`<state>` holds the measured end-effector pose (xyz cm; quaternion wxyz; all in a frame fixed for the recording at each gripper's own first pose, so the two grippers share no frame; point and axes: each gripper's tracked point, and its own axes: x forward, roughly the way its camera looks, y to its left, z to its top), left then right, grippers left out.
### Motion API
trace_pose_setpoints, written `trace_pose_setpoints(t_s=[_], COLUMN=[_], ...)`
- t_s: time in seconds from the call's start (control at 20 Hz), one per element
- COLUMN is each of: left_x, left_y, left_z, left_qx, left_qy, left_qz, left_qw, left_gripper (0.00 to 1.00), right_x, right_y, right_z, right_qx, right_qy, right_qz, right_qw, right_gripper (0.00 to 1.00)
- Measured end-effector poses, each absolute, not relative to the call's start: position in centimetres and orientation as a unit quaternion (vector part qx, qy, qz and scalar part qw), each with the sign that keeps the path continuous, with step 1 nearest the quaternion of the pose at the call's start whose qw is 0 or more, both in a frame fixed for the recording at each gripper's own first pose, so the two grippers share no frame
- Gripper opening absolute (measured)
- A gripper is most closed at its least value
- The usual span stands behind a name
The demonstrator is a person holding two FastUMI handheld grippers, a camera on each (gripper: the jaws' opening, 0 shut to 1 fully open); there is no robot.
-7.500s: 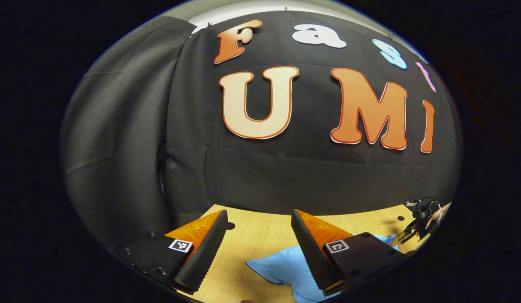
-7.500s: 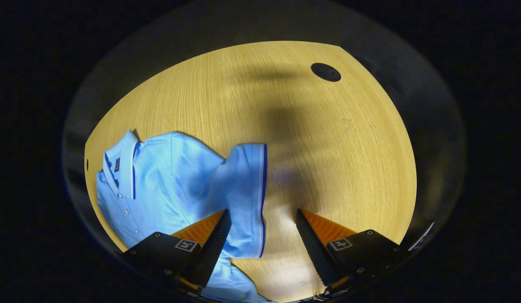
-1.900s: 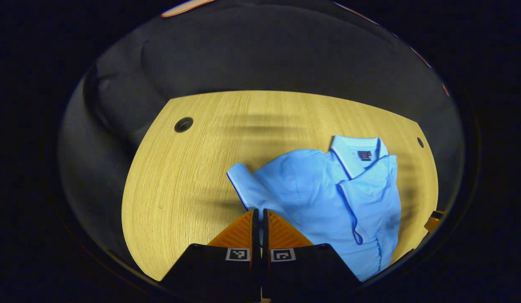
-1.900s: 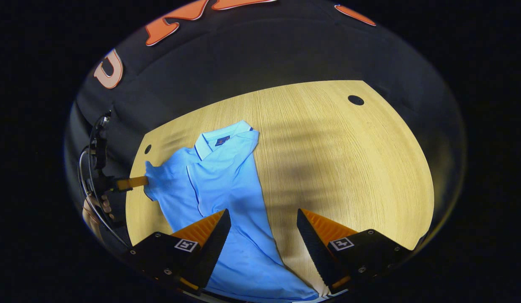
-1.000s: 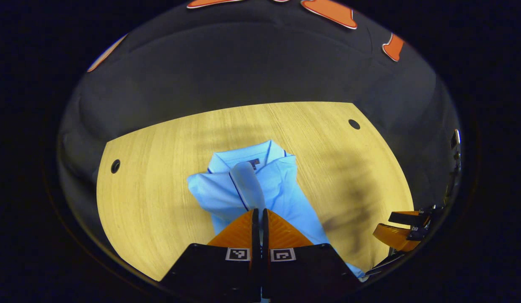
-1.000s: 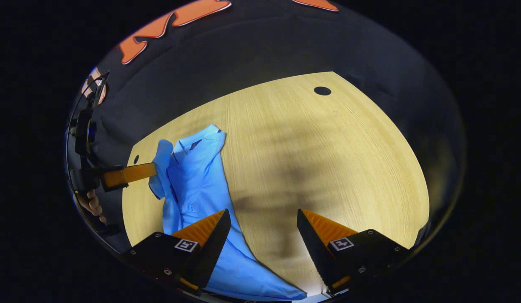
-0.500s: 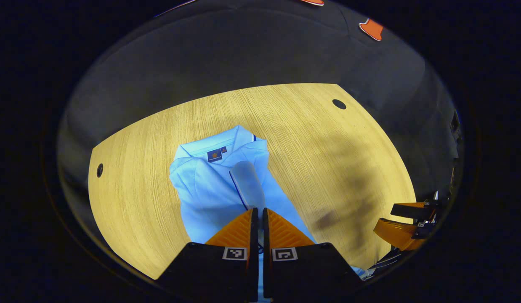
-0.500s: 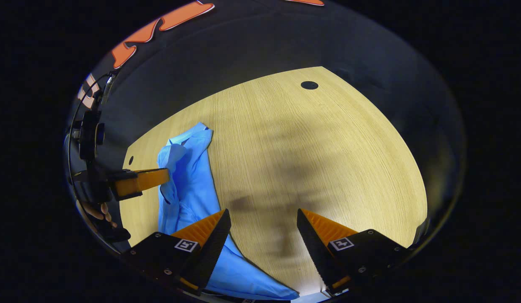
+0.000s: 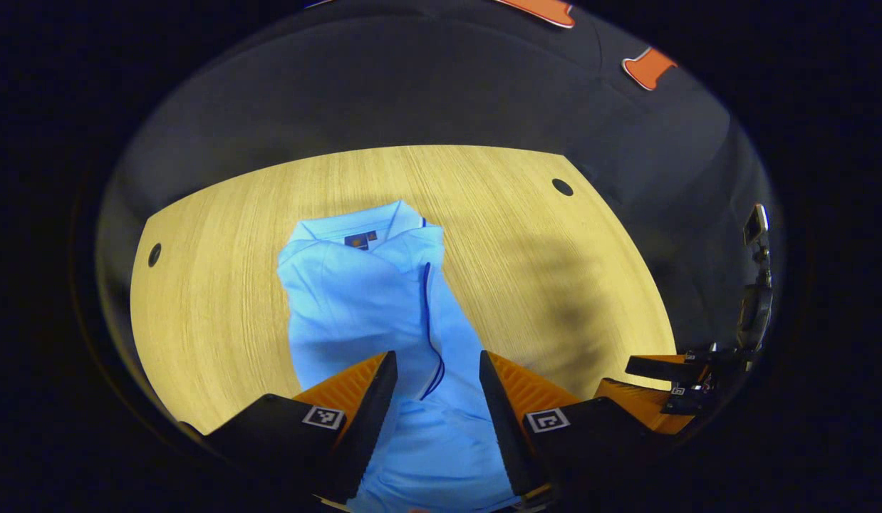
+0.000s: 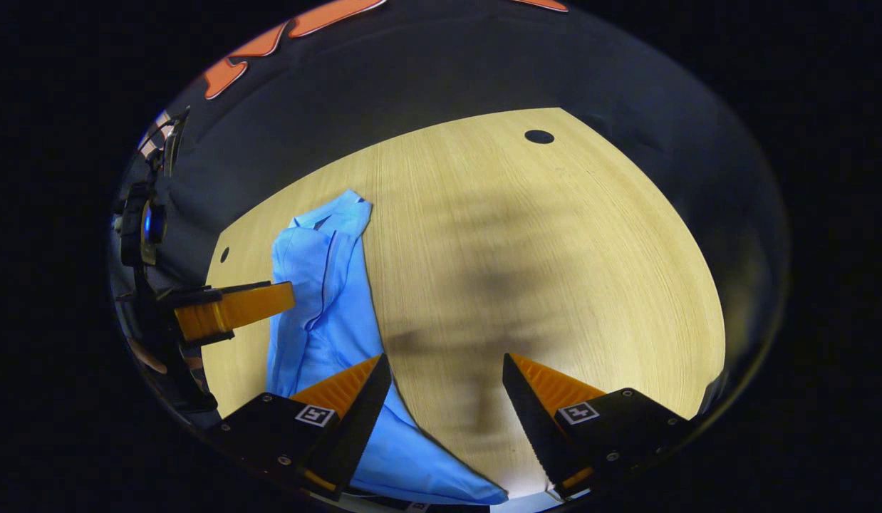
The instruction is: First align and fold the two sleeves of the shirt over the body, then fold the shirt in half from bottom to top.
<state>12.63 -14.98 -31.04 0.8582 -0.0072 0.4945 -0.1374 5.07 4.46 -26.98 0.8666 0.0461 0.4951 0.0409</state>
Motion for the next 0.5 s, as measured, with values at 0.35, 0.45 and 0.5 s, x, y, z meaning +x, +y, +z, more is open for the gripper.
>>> trace_pose_setpoints(t_s=[0.35,0.45,0.5], left_x=[4.8,1.9,0.3], left_y=[-6.1,-4.2,-3.0], left_z=[-31.5,-32.0,-32.3], left_qx=[-0.004,-0.016,-0.018], left_qy=[0.509,0.520,0.526], left_qz=[-0.089,-0.076,-0.069], left_qw=[0.856,0.851,0.848], left_gripper=[0.92,0.92,0.96], right_x=[0.3,-1.9,-2.9], right_y=[6.7,6.5,6.2], right_z=[-29.1,-29.5,-29.8], right_qx=[0.003,-0.018,-0.032], right_qy=[0.530,0.541,0.545], right_qz=[0.068,0.071,0.071], right_qw=[0.845,0.838,0.835], right_gripper=[0.98,0.98,0.98])
